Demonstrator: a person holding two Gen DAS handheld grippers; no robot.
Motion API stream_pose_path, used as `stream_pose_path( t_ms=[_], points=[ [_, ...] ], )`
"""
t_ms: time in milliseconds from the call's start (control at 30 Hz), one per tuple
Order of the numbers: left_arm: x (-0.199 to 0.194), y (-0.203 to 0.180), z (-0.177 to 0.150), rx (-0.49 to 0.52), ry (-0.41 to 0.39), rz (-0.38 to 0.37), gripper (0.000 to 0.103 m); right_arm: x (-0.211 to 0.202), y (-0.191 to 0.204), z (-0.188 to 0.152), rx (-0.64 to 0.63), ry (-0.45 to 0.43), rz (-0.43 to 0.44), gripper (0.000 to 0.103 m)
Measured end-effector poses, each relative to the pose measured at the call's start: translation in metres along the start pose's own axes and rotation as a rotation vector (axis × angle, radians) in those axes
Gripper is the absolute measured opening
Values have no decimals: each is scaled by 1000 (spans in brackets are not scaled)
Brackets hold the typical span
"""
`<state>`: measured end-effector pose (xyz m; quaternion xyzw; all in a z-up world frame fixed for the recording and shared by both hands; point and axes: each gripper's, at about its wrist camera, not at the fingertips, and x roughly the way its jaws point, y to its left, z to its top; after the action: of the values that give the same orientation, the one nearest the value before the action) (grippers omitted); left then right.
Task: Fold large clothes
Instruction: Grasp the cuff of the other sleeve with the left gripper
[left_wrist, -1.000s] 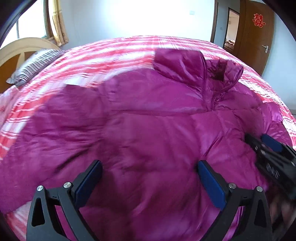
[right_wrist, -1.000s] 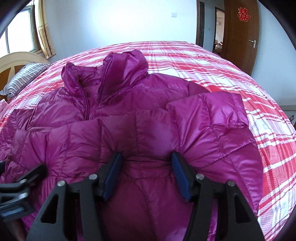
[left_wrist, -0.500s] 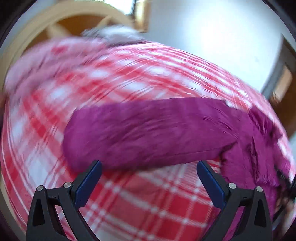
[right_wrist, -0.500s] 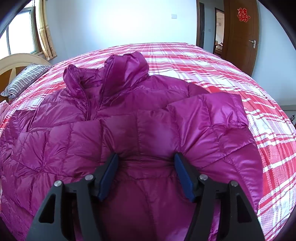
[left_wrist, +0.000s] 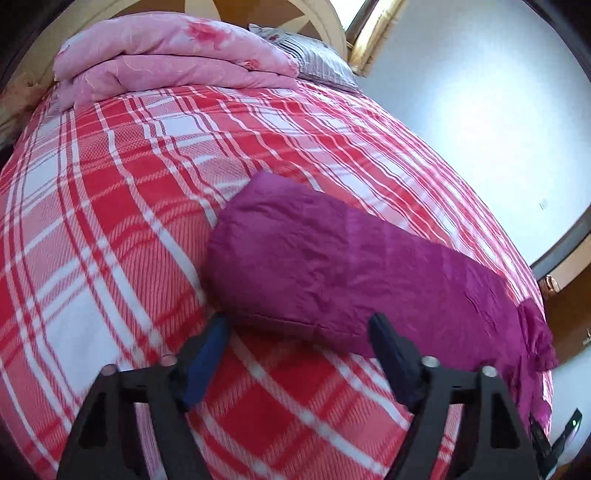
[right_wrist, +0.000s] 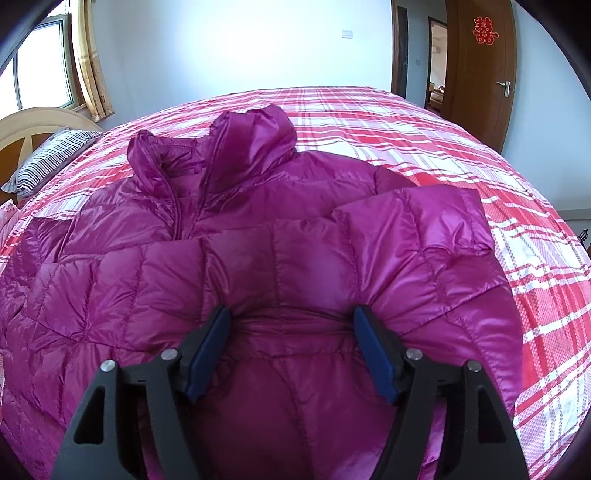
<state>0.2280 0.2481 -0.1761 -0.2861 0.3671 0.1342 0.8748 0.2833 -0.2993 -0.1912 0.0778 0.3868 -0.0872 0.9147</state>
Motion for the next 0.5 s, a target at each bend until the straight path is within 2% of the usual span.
stream_pose_path(
  t_ms=[33, 100, 300, 333, 367, 400, 500],
  points=[
    [2, 3, 2, -13, -6, 2, 67, 0, 0, 0, -1, 0, -1, 74],
    [5, 9, 6, -36, -11, -2, 64, 0, 0, 0, 0, 0, 0, 74],
    [9, 19, 14, -135, -15, -65, 60, 0, 1, 0, 2, -1, 2, 74],
    [9, 21, 16, -144, -25, -62, 41, 0, 1, 0, 2, -1, 1, 74],
    [13, 21, 18, -136, -27, -41, 29, 0, 1, 0, 3, -2, 1, 74],
    [17, 22, 20, -130, -17, -42, 21, 0, 0, 0, 3, -2, 2, 75],
    [20, 24, 25, -118, -39, -37, 16, -1, 0, 0, 5, -4, 6, 75]
  ],
)
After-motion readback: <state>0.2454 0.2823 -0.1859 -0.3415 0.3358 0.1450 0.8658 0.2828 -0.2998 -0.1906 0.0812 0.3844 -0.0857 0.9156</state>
